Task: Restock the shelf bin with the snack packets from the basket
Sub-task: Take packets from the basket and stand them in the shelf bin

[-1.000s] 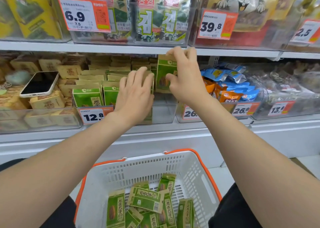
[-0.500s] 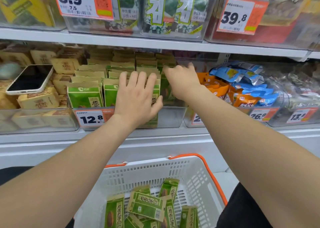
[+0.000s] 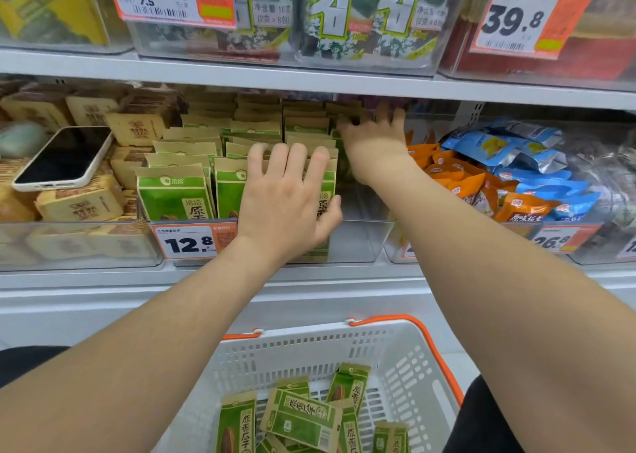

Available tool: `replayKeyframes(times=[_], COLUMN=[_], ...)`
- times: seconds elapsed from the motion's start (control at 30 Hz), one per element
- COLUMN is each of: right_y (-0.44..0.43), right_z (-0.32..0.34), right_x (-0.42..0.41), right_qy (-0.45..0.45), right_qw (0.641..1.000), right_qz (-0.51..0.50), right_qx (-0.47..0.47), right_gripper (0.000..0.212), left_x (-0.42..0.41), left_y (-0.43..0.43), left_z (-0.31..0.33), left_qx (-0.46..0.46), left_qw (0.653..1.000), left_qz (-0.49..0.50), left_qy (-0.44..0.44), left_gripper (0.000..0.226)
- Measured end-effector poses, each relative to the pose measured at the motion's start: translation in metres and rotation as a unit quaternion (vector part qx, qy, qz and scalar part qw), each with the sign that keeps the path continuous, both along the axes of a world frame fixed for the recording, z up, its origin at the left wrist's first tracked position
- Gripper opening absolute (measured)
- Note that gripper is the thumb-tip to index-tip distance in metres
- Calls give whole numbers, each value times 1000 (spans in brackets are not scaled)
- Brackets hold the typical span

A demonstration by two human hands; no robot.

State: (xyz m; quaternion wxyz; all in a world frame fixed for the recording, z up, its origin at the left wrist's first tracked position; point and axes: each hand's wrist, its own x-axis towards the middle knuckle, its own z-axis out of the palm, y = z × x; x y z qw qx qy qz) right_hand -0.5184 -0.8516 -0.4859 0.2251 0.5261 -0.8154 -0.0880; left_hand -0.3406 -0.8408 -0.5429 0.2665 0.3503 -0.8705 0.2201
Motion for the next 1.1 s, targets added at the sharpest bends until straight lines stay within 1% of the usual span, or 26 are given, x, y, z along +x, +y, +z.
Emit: replayKeyframes(times=[0.07, 0.17, 0.23, 0.3, 0.37, 0.43, 0.53, 0.67, 0.73, 0.8, 0.9, 0.97, 1.07, 1.1], right_y=[-4, -6, -5, 0, 5, 8, 15, 20, 22, 25, 38, 52, 77, 85], right_z=[-6, -9, -11, -9, -9, -11, -12, -13, -15, -15, -12, -9, -5, -4], right_x=[2, 8, 9, 13, 13, 10, 7, 8, 11, 14, 18, 19, 23, 24], right_qy=[15, 32, 45, 63, 73, 57, 42, 86, 100, 100, 56, 14, -18, -17], right_qw=[999, 992, 987, 984, 990, 995, 997, 990, 986, 985, 991, 995, 996, 995], right_qz=[-17, -26, -26, -10, 19, 58, 62, 40, 31, 26, 34, 49, 83, 96], right_qx=[-30, -118, -154, -165, -123, -61, 15, 103, 127, 139, 116, 85, 24, 2], right_gripper=[71, 66, 58, 44, 27, 26, 37, 59, 64, 63, 50, 42, 36, 34], left_x=[0, 0, 0, 1, 2, 2, 4, 7, 10, 12, 16, 19, 24, 25], left_y=[0, 0, 0, -1, 0, 0, -1, 0, 1, 3, 10, 15, 24, 28], left_z=[0, -1, -1, 0, 0, 1, 2, 4, 5, 5, 4, 1, -3, -5], left_qx=[-2, -3, -2, -3, -4, -4, 1, 12, 17, 21, 11, -17, -88, -102], left_qw=[1000, 1000, 1000, 1000, 1000, 1000, 1000, 999, 999, 998, 998, 995, 980, 974], left_qz=[0, -1, -4, -5, -8, -13, -17, -29, -40, -50, -63, -89, -160, -190], left_qy=[-1, -1, 0, 0, 0, -2, -7, -17, -15, -7, 17, 40, 80, 77], left_gripper=[67, 67, 66, 66, 66, 66, 67, 69, 71, 73, 73, 65, 32, 21])
